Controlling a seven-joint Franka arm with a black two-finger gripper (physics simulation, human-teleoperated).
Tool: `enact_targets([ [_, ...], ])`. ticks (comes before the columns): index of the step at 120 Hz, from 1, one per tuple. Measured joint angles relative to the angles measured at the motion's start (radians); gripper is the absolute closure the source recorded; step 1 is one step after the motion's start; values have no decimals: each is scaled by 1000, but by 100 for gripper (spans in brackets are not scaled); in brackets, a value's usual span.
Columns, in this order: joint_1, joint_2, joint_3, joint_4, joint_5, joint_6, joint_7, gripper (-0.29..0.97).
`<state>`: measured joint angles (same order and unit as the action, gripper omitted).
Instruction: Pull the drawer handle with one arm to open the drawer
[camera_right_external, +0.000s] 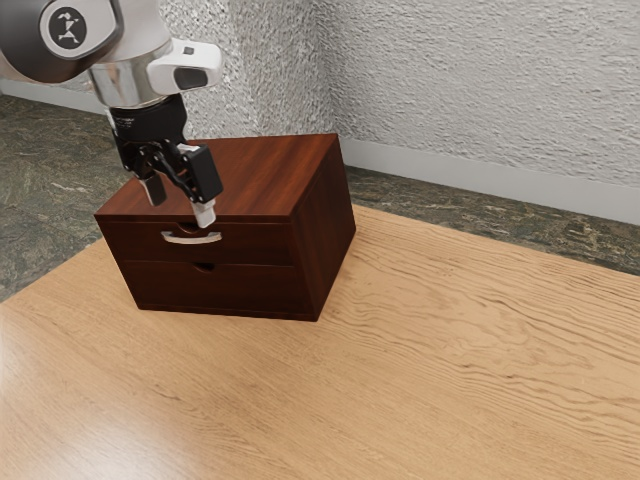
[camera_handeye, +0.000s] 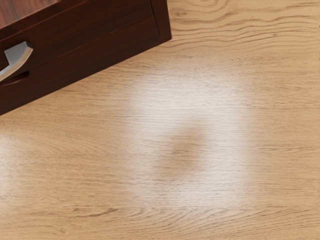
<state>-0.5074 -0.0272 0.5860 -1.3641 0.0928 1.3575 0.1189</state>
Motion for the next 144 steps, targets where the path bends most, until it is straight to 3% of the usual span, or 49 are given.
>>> enact_targets([
  [16,-7,-1,4,8,-5,-2,0,0],
  [25,-24,-6,27,197,-28,-13,-1,0],
  [33,-6,-5,24,269,-40,-4,-3,0],
  [74,46,25,17,280,-58,18,-7,0],
  [89,56,0,-12,131,-63,21,-8,0],
  [100,-13,-163,-30,-122,-68,65,-9,0],
  [110,13,-319,-43,-337,-72,90,-10,0],
  [114,61,-367,-79,-401,-74,94,-10,0],
  [127,408,-507,-407,-580,-115,92,-8,0],
  [134,470,-541,-487,-631,-127,100,8,0],
  [144,492,-588,-521,-723,-102,144,57,0],
])
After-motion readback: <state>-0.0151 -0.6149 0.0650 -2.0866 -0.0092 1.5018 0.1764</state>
